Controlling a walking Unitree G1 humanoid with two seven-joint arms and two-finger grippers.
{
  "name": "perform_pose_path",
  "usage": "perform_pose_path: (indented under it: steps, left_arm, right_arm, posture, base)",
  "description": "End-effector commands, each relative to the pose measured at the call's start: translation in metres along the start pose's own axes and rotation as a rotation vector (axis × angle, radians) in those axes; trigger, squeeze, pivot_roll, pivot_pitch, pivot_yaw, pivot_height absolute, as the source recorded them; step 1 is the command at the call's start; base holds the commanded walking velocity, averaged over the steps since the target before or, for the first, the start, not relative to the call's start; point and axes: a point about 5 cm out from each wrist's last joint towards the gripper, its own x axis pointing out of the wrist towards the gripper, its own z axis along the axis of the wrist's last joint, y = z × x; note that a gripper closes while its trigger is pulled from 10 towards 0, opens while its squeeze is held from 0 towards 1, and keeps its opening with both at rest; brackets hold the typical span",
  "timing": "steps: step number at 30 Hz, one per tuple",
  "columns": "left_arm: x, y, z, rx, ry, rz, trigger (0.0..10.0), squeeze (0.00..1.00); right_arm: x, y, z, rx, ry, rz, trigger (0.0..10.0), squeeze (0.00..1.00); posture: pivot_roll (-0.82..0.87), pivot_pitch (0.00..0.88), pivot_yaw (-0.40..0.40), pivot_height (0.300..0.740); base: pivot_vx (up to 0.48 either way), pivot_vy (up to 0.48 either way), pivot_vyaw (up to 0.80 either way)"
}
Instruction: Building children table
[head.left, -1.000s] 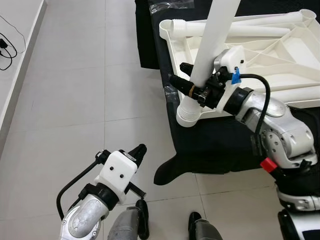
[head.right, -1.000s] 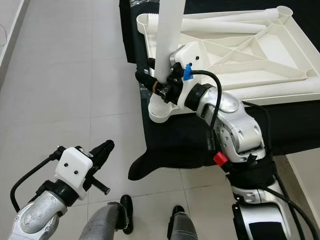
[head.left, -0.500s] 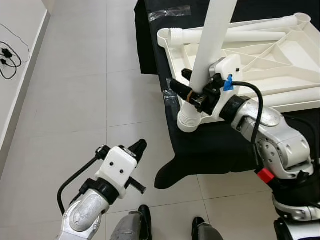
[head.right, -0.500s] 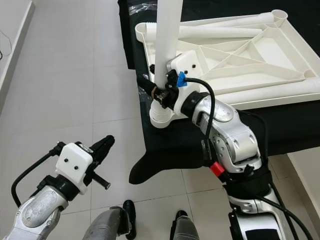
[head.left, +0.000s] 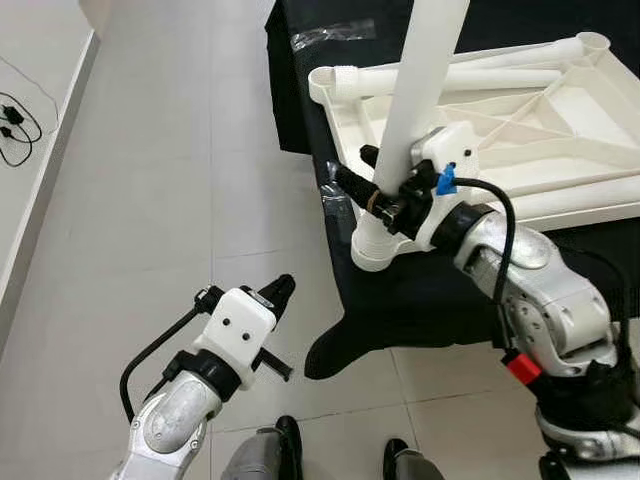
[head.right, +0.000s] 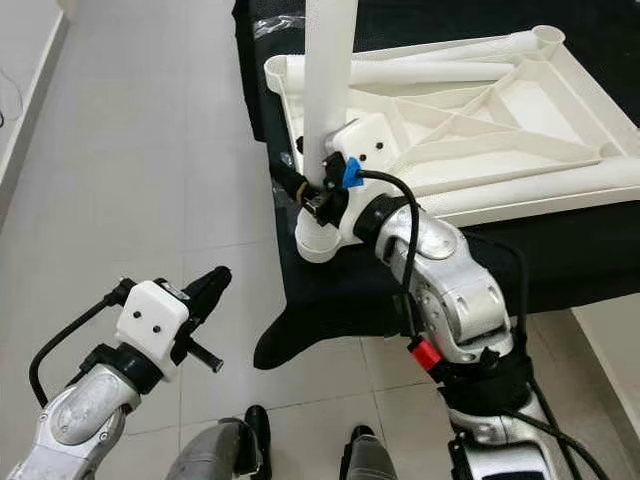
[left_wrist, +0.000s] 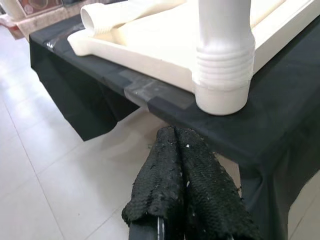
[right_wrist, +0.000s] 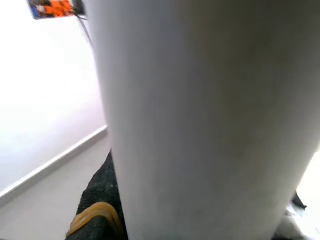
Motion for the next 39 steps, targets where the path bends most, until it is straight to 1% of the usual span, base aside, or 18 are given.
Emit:
perform_pose_path:
  steps: [1, 11, 14, 15, 16, 17, 18, 19, 20, 22, 23, 24, 26, 27, 29, 31, 33, 39]
  left_arm:
    - [-0.003, -0.003, -0.005, -0.020, 0.018, -0.010, 10.0, 0.00]
    - [-0.003, -0.003, -0.005, -0.024, 0.018, -0.008, 10.0, 0.00]
    - [-0.003, -0.004, -0.006, -0.023, 0.017, -0.008, 10.0, 0.00]
    - [-0.003, -0.004, -0.006, -0.023, 0.016, -0.007, 10.0, 0.00]
    - [-0.003, -0.004, -0.006, -0.023, 0.016, -0.007, 10.0, 0.00]
    - [-0.002, -0.004, -0.006, -0.023, 0.017, -0.006, 10.0, 0.00]
    - [-0.001, -0.003, -0.008, -0.027, 0.026, 0.006, 10.0, 0.00]
    - [-0.001, -0.003, -0.008, -0.027, 0.026, 0.006, 10.0, 0.00]
    - [0.000, -0.002, -0.009, -0.036, 0.036, 0.017, 10.0, 0.00]
    - [0.002, 0.000, -0.013, -0.079, 0.058, 0.050, 10.0, 0.00]
    - [0.002, 0.000, -0.013, -0.079, 0.058, 0.050, 10.0, 0.00]
    - [0.005, 0.005, -0.017, -0.141, 0.075, 0.111, 10.0, 0.00]
    - [0.005, 0.007, -0.018, -0.155, 0.079, 0.127, 10.0, 0.00]
    - [0.008, 0.012, -0.022, -0.195, 0.106, 0.173, 10.0, 0.00]
    - [0.008, 0.013, -0.024, -0.205, 0.114, 0.183, 10.0, 0.00]
    - [0.008, 0.017, -0.025, -0.213, 0.109, 0.206, 10.0, 0.00]
    - [0.006, 0.020, -0.027, -0.223, 0.112, 0.218, 10.0, 0.00]
    - [0.005, 0.019, -0.030, -0.245, 0.129, 0.218, 10.0, 0.00]
  right_arm:
    - [-0.001, 0.013, -0.009, 0.010, 0.009, 0.027, 10.0, 0.00]
    - [0.000, 0.024, -0.013, 0.026, 0.016, 0.032, 10.0, 0.00]
    - [0.001, 0.022, -0.012, 0.025, 0.011, 0.029, 10.0, 0.00]
    - [0.002, 0.016, -0.008, 0.029, -0.015, 0.003, 10.0, 0.00]
    - [0.002, 0.016, -0.008, 0.029, -0.015, 0.003, 10.0, 0.00]
    - [0.003, 0.009, -0.002, 0.049, -0.057, -0.027, 10.0, 0.00]
    - [0.004, -0.007, 0.017, 0.134, -0.214, -0.103, 10.0, 0.00]
    - [0.004, -0.007, 0.017, 0.134, -0.214, -0.103, 10.0, 0.00]
    - [0.003, -0.011, 0.025, 0.200, -0.292, -0.103, 10.0, 0.00]
    - [0.002, -0.012, 0.032, 0.237, -0.359, -0.085, 10.0, 0.00]
    - [0.002, -0.012, 0.032, 0.237, -0.359, -0.085, 10.0, 0.00]
    - [0.003, -0.006, 0.028, 0.224, -0.344, -0.008, 10.0, 0.00]
    - [0.003, -0.004, 0.026, 0.220, -0.334, 0.015, 10.0, 0.00]
    - [0.003, 0.000, 0.017, 0.184, -0.272, 0.046, 10.0, 0.00]
    - [0.003, 0.001, 0.015, 0.174, -0.256, 0.051, 10.0, 0.00]
    - [0.006, 0.003, 0.006, 0.180, -0.209, 0.055, 10.0, 0.00]
    - [0.007, 0.007, -0.003, 0.150, -0.152, 0.074, 10.0, 0.00]
    - [0.007, 0.011, -0.005, 0.142, -0.158, 0.122, 10.0, 0.00]
  posture:
    - [0.02, 0.261, 0.046, 0.740]
    - [0.02, 0.266, 0.047, 0.740]
    - [0.02, 0.264, 0.044, 0.740]
    - [0.02, 0.263, 0.044, 0.740]
    - [0.02, 0.263, 0.044, 0.740]
    - [0.02, 0.261, 0.043, 0.740]
    - [0.02, 0.256, 0.040, 0.740]
    - [0.02, 0.256, 0.040, 0.740]
    - [0.02, 0.253, 0.037, 0.740]
    - [0.02, 0.242, 0.032, 0.740]
    - [0.02, 0.242, 0.032, 0.740]
    - [0.02, 0.235, 0.026, 0.740]
    - [0.02, 0.235, 0.026, 0.740]
    - [0.03, 0.225, 0.020, 0.740]
    - [0.03, 0.225, 0.020, 0.740]
    - [0.03, 0.214, 0.012, 0.740]
    - [0.03, 0.205, 0.010, 0.740]
    - [0.03, 0.194, 0.013, 0.740]
  base:
    - [0.000, 0.000, 0.00]
    - [0.000, 0.000, 0.00]
    - [0.000, 0.000, 0.00]
    - [0.000, 0.000, 0.00]
    - [0.000, 0.000, 0.00]
    - [0.000, 0.000, 0.00]
    - [0.000, 0.000, 0.00]
    - [0.000, 0.000, 0.00]
    - [0.000, 0.000, 0.00]
    - [0.000, 0.000, 0.00]
    - [0.000, 0.000, 0.00]
    - [0.000, 0.000, 0.00]
    - [0.000, 0.000, 0.00]
    - [0.000, 0.000, 0.00]
    - [0.000, 0.000, 0.00]
    - [0.000, 0.000, 0.00]
    - [0.000, 0.000, 0.00]
    - [0.000, -0.307, 0.45]
